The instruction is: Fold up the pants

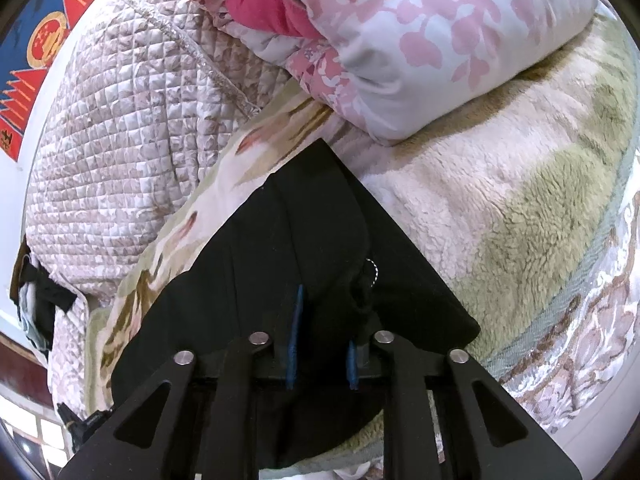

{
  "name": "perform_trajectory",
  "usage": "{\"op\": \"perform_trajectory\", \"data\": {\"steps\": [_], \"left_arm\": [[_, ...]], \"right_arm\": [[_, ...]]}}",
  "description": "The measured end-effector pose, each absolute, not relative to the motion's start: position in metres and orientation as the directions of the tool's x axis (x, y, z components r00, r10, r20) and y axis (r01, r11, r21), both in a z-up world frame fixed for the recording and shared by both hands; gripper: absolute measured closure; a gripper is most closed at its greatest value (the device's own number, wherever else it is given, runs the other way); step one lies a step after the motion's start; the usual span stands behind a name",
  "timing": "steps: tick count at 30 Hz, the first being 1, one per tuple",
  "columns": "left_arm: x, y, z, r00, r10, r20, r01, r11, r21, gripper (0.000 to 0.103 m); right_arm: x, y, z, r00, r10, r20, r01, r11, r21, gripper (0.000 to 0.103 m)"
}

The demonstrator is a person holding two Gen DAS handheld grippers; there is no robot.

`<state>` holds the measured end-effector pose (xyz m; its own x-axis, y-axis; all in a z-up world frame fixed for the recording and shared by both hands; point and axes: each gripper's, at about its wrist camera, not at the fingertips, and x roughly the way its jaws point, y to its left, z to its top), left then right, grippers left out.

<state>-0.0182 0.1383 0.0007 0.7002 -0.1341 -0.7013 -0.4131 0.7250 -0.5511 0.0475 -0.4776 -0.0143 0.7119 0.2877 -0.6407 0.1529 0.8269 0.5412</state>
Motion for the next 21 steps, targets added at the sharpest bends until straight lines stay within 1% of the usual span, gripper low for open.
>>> {"op": "perform_trajectory", "data": {"steps": [2, 5, 8, 10, 13, 15, 19, 21], "left_arm": [[-0.027, 0.138, 0.012, 0.706, -0.099, -0.701, -0.424, 0.734, -0.531, 0.099], [-0.053, 0.136, 0.041, 0.730, -0.022, -0.683, -0.423, 0.770, -0.477, 0.099], [-0.072, 0.133, 0.049, 0.721, 0.029, -0.692, -0.427, 0.805, -0.411, 0.099], [-0.076, 0.134, 0.036, 0.687, 0.034, -0.726, -0.450, 0.804, -0.388, 0.099], [-0.081, 0.136, 0.020, 0.652, 0.006, -0.758, -0.483, 0.774, -0.410, 0.099], [-0.087, 0.133, 0.027, 0.663, 0.011, -0.748, -0.475, 0.779, -0.409, 0.099], [-0.096, 0.128, 0.059, 0.713, 0.016, -0.701, -0.428, 0.802, -0.417, 0.099], [-0.097, 0.127, 0.069, 0.729, 0.024, -0.684, -0.412, 0.813, -0.411, 0.099]], "right_arm": [[0.042, -0.477, -0.006, 0.722, 0.297, -0.624, 0.134, 0.826, 0.548, 0.094], [0.030, -0.477, 0.006, 0.738, 0.300, -0.604, 0.107, 0.832, 0.544, 0.095], [0.030, -0.479, -0.009, 0.708, 0.273, -0.651, 0.149, 0.843, 0.517, 0.095], [0.032, -0.482, -0.022, 0.684, 0.285, -0.672, 0.186, 0.822, 0.538, 0.095], [0.028, -0.480, -0.011, 0.698, 0.287, -0.656, 0.164, 0.827, 0.537, 0.095], [0.022, -0.481, 0.002, 0.716, 0.304, -0.628, 0.135, 0.822, 0.553, 0.095], [0.011, -0.489, 0.021, 0.745, 0.338, -0.576, 0.104, 0.793, 0.600, 0.096], [0.012, -0.493, 0.018, 0.742, 0.319, -0.590, 0.117, 0.804, 0.583, 0.096]]}}
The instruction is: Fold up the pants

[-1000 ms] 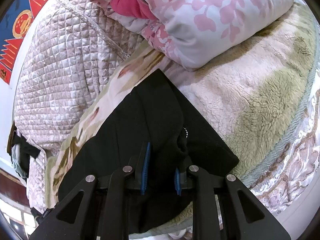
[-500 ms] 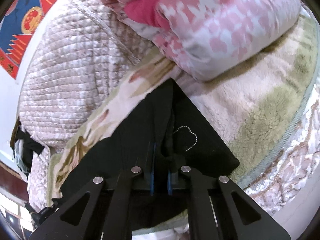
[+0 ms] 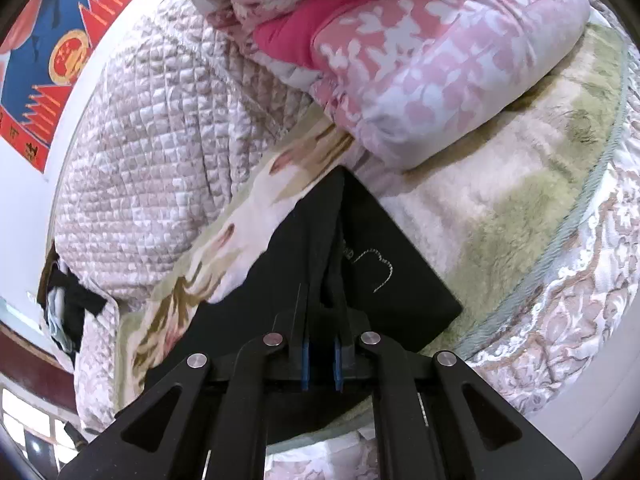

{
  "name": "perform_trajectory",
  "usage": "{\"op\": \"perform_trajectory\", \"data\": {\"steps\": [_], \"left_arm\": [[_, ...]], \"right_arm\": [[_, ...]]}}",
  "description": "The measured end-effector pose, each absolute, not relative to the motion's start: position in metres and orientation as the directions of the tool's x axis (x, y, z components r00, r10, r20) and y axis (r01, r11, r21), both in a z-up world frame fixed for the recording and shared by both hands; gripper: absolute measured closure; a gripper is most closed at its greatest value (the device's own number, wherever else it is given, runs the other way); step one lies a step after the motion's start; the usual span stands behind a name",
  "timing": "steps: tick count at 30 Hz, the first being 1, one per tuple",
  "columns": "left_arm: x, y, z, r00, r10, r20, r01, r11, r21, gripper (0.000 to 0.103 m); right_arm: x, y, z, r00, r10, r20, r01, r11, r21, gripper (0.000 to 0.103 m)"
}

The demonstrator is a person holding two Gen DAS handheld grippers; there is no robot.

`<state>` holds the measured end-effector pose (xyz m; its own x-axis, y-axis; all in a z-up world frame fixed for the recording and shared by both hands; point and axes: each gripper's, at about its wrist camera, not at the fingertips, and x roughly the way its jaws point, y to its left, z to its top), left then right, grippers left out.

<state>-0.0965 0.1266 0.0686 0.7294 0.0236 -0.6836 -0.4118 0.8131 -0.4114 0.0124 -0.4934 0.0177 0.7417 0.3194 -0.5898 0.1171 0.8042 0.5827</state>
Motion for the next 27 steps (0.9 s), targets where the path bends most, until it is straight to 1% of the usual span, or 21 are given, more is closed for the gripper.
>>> {"op": "perform_trajectory", "data": {"steps": [2, 4, 6, 9, 12, 14, 16, 18, 20, 23, 27], "left_arm": [[-0.095, 0.125, 0.063, 0.712, 0.042, -0.701, -0.420, 0.825, -0.377, 0.099], [-0.094, 0.127, 0.044, 0.671, 0.031, -0.741, -0.448, 0.813, -0.373, 0.099], [-0.094, 0.127, 0.024, 0.626, 0.022, -0.780, -0.479, 0.799, -0.362, 0.099], [-0.101, 0.125, 0.018, 0.612, 0.019, -0.790, -0.486, 0.798, -0.358, 0.099], [-0.101, 0.121, 0.022, 0.611, 0.041, -0.791, -0.480, 0.813, -0.329, 0.098], [-0.102, 0.121, 0.021, 0.596, 0.044, -0.802, -0.483, 0.817, -0.314, 0.098], [-0.105, 0.123, 0.023, 0.584, 0.056, -0.810, -0.494, 0.816, -0.300, 0.096], [-0.111, 0.127, 0.031, 0.586, 0.103, -0.803, -0.513, 0.815, -0.270, 0.095], [-0.115, 0.133, 0.039, 0.585, 0.160, -0.795, -0.540, 0.809, -0.234, 0.095], [-0.111, 0.137, 0.051, 0.599, 0.192, -0.778, -0.549, 0.805, -0.225, 0.095], [-0.085, 0.120, 0.062, 0.645, 0.146, -0.750, -0.470, 0.850, -0.239, 0.095]], "right_arm": [[0.020, -0.498, -0.003, 0.699, 0.303, -0.647, 0.167, 0.811, 0.560, 0.096], [0.024, -0.503, -0.022, 0.667, 0.310, -0.678, 0.202, 0.800, 0.564, 0.095], [0.022, -0.501, -0.026, 0.673, 0.308, -0.672, 0.197, 0.801, 0.565, 0.095], [0.024, -0.496, -0.017, 0.675, 0.290, -0.679, 0.172, 0.832, 0.527, 0.094], [0.021, -0.496, -0.016, 0.677, 0.282, -0.680, 0.162, 0.844, 0.512, 0.091], [0.016, -0.499, -0.015, 0.682, 0.273, -0.679, 0.166, 0.846, 0.507, 0.086], [0.008, -0.499, -0.004, 0.706, 0.198, -0.680, 0.190, 0.872, 0.451, 0.082], [0.000, -0.501, 0.013, 0.748, 0.098, -0.656, 0.216, 0.899, 0.380, 0.081], [-0.001, -0.500, 0.025, 0.776, 0.045, -0.629, 0.222, 0.914, 0.339, 0.079], [0.012, -0.482, 0.034, 0.785, 0.080, -0.614, 0.135, 0.946, 0.296, 0.079], [0.050, -0.441, 0.028, 0.739, 0.180, -0.649, -0.041, 0.974, 0.223, 0.079]]}}
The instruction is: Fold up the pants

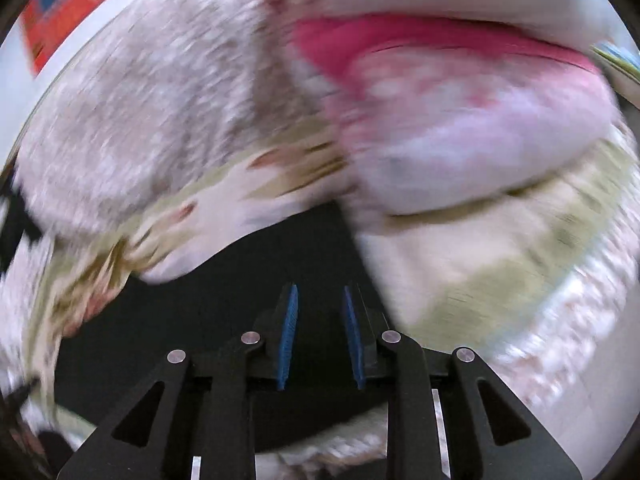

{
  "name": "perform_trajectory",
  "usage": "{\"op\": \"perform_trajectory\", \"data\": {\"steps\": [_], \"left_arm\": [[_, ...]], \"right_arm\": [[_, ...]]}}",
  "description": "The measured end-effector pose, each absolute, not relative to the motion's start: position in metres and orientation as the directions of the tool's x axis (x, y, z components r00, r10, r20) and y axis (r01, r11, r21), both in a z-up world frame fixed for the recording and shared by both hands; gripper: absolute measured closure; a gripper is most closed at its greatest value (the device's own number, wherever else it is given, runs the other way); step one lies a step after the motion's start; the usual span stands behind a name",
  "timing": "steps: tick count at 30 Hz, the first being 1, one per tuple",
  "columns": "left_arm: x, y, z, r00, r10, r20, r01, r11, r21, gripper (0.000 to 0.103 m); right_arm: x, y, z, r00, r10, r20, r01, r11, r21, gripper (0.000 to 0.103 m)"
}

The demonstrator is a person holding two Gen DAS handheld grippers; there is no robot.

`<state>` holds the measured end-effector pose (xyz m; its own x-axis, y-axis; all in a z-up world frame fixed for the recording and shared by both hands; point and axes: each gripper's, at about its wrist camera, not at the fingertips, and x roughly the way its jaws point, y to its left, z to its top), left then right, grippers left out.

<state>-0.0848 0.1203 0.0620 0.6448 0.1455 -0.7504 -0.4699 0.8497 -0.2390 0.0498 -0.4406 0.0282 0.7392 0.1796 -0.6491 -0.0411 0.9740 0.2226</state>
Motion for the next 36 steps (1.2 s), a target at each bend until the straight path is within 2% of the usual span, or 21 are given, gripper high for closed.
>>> {"op": "perform_trajectory", "data": {"steps": [4, 6, 9, 11, 13, 15, 18, 25, 27, 28, 36], "left_arm": [[-0.045, 0.089, 0.063, 0.667, 0.056, -0.743, -0.348, 0.905, -0.243, 0.095], [-0.025, 0.077, 0.061, 0.675, 0.036, -0.737, -0.296, 0.928, -0.227, 0.095], [0.003, 0.069, 0.052, 0.671, 0.027, -0.741, -0.258, 0.945, -0.199, 0.095], [0.017, 0.071, 0.041, 0.654, 0.060, -0.754, -0.264, 0.952, -0.153, 0.095], [0.028, 0.081, 0.024, 0.609, 0.083, -0.789, -0.300, 0.945, -0.132, 0.095], [0.030, 0.093, 0.008, 0.579, 0.095, -0.810, -0.337, 0.932, -0.132, 0.094], [0.027, 0.093, 0.010, 0.585, 0.128, -0.801, -0.339, 0.936, -0.098, 0.094], [0.020, 0.075, 0.027, 0.604, 0.126, -0.787, -0.305, 0.949, -0.081, 0.093], [0.014, 0.068, 0.033, 0.614, 0.114, -0.781, -0.291, 0.952, -0.090, 0.083], [0.011, 0.063, 0.036, 0.618, 0.111, -0.779, -0.284, 0.955, -0.090, 0.082], [-0.012, 0.025, 0.046, 0.632, 0.065, -0.772, -0.193, 0.978, -0.075, 0.082]], "right_arm": [[0.093, -0.410, 0.021, 0.716, 0.180, -0.675, -0.130, 0.984, 0.124, 0.079], [0.106, -0.409, 0.016, 0.714, 0.107, -0.692, -0.100, 0.994, 0.051, 0.079], [0.133, -0.425, -0.001, 0.692, 0.011, -0.722, 0.006, 1.000, 0.021, 0.079], [0.138, -0.437, -0.008, 0.699, 0.032, -0.715, 0.020, 0.998, 0.065, 0.069], [0.137, -0.439, -0.008, 0.703, 0.022, -0.711, 0.028, 0.998, 0.058, 0.064], [0.136, -0.438, -0.005, 0.700, 0.007, -0.714, 0.030, 0.999, 0.039, 0.059], [0.123, -0.438, 0.008, 0.719, 0.010, -0.695, 0.037, 0.998, 0.053, 0.058], [0.086, -0.387, 0.017, 0.704, 0.164, -0.691, -0.129, 0.986, 0.103, 0.058], [0.073, -0.366, 0.012, 0.681, 0.205, -0.703, -0.188, 0.977, 0.102, 0.058], [0.068, -0.358, 0.009, 0.675, 0.213, -0.706, -0.206, 0.974, 0.097, 0.058], [0.025, -0.295, -0.015, 0.624, 0.290, -0.726, -0.374, 0.926, 0.049, 0.058]]}}
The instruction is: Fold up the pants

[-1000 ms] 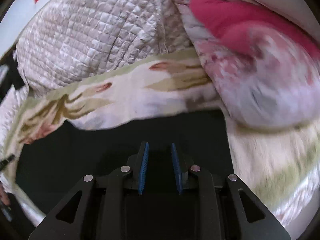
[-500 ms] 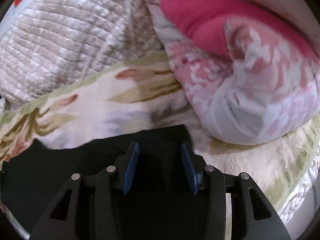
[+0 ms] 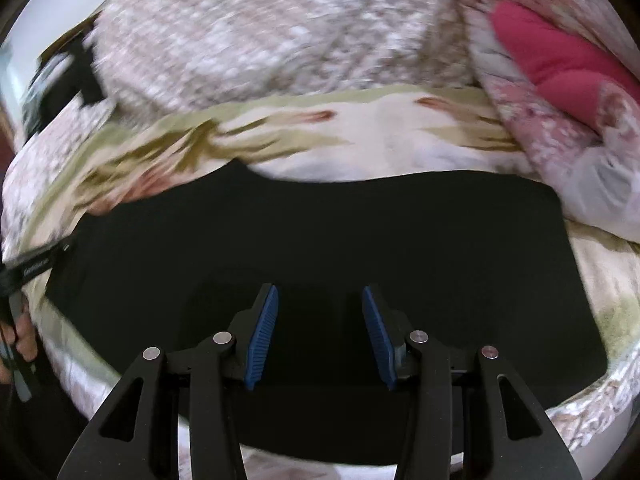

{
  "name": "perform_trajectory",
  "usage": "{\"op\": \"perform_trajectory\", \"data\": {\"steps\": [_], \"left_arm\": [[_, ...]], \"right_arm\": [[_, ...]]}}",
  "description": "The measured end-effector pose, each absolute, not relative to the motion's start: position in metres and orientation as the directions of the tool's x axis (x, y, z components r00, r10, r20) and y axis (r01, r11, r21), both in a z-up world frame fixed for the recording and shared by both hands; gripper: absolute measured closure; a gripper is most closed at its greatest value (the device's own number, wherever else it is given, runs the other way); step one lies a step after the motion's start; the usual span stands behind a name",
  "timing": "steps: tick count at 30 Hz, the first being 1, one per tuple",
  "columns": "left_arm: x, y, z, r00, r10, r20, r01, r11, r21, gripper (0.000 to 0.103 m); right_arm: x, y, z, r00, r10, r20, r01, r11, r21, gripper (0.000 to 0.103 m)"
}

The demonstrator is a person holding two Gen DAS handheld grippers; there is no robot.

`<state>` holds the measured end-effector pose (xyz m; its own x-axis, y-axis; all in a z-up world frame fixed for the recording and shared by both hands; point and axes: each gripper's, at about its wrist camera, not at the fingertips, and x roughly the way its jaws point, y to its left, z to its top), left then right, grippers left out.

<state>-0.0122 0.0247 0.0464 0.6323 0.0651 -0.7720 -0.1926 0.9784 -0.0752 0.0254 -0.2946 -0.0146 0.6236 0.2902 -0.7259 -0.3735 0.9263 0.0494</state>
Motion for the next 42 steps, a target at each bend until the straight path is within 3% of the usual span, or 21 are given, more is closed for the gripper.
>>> {"op": "perform_trajectory", "data": {"steps": [5, 17, 21, 25, 32, 42], "left_arm": [[-0.024, 0.007, 0.044, 0.631, 0.036, -0.775, -0.150, 0.986, -0.076, 0.077], [-0.035, 0.002, 0.028, 0.605, 0.039, -0.795, -0.139, 0.989, -0.057, 0.075], [-0.040, 0.016, 0.028, 0.598, 0.066, -0.799, -0.180, 0.982, -0.053, 0.074], [-0.043, 0.035, 0.025, 0.579, 0.107, -0.808, -0.240, 0.970, -0.043, 0.071], [-0.048, 0.061, 0.024, 0.562, 0.144, -0.814, -0.308, 0.950, -0.044, 0.070], [-0.077, 0.121, 0.027, 0.555, 0.148, -0.819, -0.441, 0.887, -0.139, 0.070]], "right_arm": [[0.011, -0.272, -0.027, 0.611, 0.285, -0.739, -0.444, 0.896, -0.021, 0.058], [0.009, -0.289, -0.034, 0.616, 0.212, -0.759, -0.383, 0.922, -0.054, 0.057], [0.022, -0.335, -0.031, 0.638, 0.151, -0.755, -0.229, 0.974, 0.001, 0.057], [0.024, -0.350, -0.023, 0.648, 0.182, -0.739, -0.199, 0.978, 0.066, 0.058], [0.019, -0.323, -0.021, 0.642, 0.202, -0.740, -0.263, 0.964, 0.034, 0.058], [0.016, -0.302, -0.026, 0.610, 0.254, -0.750, -0.332, 0.942, 0.049, 0.057]]}}
